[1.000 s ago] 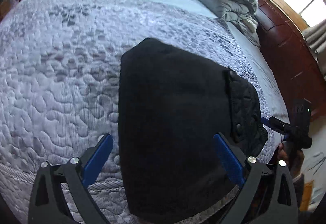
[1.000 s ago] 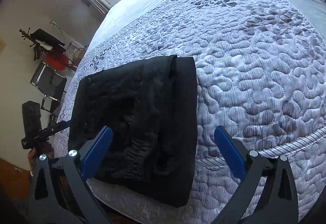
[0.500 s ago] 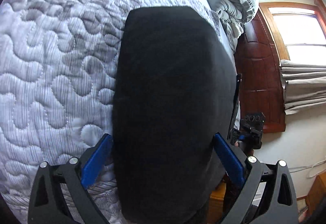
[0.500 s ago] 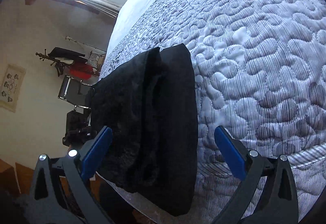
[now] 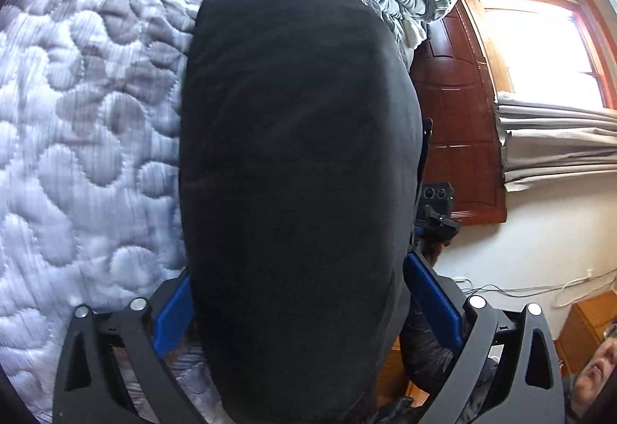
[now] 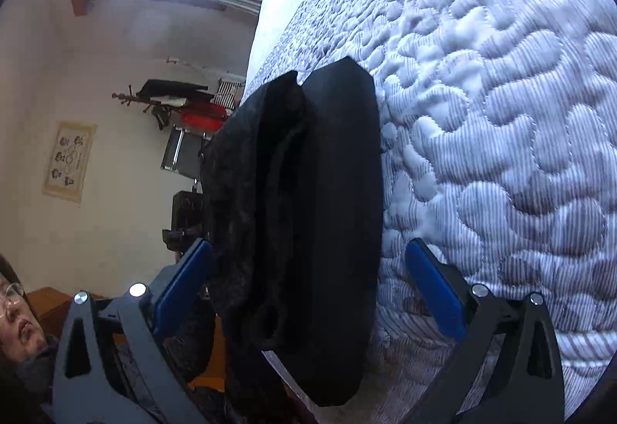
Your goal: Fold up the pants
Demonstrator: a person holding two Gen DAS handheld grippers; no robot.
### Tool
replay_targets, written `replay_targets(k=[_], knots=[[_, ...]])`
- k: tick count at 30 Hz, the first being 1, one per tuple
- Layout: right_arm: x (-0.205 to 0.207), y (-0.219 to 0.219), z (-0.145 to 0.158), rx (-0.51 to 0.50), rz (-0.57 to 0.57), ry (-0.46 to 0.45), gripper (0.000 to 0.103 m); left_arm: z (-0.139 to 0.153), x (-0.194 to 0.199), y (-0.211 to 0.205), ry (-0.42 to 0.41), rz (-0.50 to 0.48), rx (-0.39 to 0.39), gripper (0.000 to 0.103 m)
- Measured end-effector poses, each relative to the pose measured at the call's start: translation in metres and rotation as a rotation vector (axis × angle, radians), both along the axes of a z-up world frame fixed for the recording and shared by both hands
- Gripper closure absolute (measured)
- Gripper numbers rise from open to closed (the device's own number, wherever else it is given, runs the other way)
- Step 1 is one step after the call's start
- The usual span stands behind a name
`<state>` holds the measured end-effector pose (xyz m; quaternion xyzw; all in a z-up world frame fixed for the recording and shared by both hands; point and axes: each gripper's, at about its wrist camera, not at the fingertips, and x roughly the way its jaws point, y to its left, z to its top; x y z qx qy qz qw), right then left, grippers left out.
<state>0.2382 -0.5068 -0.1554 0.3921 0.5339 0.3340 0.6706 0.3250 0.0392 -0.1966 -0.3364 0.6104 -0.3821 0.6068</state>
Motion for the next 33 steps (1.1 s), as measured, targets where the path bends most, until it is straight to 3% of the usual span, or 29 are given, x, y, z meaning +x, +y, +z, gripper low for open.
replay_targets(k=[2,4,10,16,18,20,23,33], knots=[[0.001,0.003,0.002,-0.005,0.027,-0.004,0.002,0.001,0.001,-0.008,0.013,-0.034,-0.023,0.004],[0.003,0.009,0.002,0.004,0.069,-0.017,0.002,-0.006,0.001,-0.019,0.037,-0.091,0.043,0.004],[0.014,0.032,0.002,-0.054,0.133,-0.020,0.002,-0.003,0.007,-0.041,0.063,-0.096,0.111,0.003],[0.007,0.036,0.007,-0.081,0.099,-0.063,0.003,0.002,0.003,-0.048,0.054,-0.076,0.130,0.004],[0.003,0.041,0.007,-0.097,0.078,-0.079,0.006,0.000,0.002,-0.052,0.055,-0.061,0.128,0.004],[-0.001,0.041,0.008,-0.133,0.055,-0.090,0.020,-0.001,0.001,-0.052,0.050,-0.054,0.118,0.004],[-0.006,0.038,0.006,-0.120,0.030,-0.093,0.031,0.000,0.000,-0.048,0.045,-0.043,0.133,0.006],[0.000,0.064,0.022,-0.156,0.000,-0.136,0.053,0.004,-0.009,-0.034,0.000,-0.002,0.140,0.025]])
